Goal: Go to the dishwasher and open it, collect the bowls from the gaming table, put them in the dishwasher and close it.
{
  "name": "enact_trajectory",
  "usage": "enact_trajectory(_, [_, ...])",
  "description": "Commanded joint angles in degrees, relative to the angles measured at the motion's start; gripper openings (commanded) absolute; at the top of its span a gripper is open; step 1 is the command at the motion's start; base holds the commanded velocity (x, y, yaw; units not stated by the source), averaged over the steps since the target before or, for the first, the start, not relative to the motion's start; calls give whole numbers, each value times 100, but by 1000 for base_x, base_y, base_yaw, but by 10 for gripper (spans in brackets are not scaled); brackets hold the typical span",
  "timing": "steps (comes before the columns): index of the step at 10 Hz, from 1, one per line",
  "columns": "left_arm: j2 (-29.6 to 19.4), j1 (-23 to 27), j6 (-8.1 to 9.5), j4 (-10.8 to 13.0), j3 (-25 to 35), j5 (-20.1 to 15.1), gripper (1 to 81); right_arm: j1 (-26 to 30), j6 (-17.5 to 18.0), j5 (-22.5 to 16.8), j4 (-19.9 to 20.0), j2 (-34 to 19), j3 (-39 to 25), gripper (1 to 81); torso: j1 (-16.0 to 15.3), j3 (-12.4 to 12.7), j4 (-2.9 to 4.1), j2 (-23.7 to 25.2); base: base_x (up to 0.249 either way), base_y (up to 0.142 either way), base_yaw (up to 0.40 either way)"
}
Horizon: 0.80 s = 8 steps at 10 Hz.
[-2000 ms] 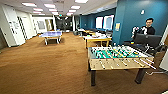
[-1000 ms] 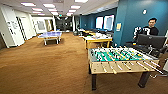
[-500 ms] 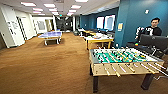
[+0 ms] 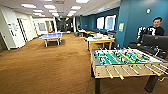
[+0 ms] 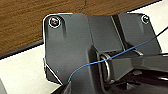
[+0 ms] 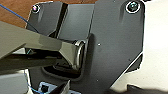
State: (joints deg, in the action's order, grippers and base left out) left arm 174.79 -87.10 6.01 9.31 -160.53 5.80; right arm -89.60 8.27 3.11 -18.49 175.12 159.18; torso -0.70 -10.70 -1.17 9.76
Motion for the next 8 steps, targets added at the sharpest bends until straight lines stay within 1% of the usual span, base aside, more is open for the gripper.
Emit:
enact_trajectory(1, [-58,321,-12,-26,-40,-255,811,271,-27,-249,-23,52,-12,811,0,0,0,0,122,66,0])
enact_trajectory(8, [-58,321,-12,-26,-40,-255,811,262,-27,-241,-23,52,-12,811,-2,0,0,-2,123,64,0])
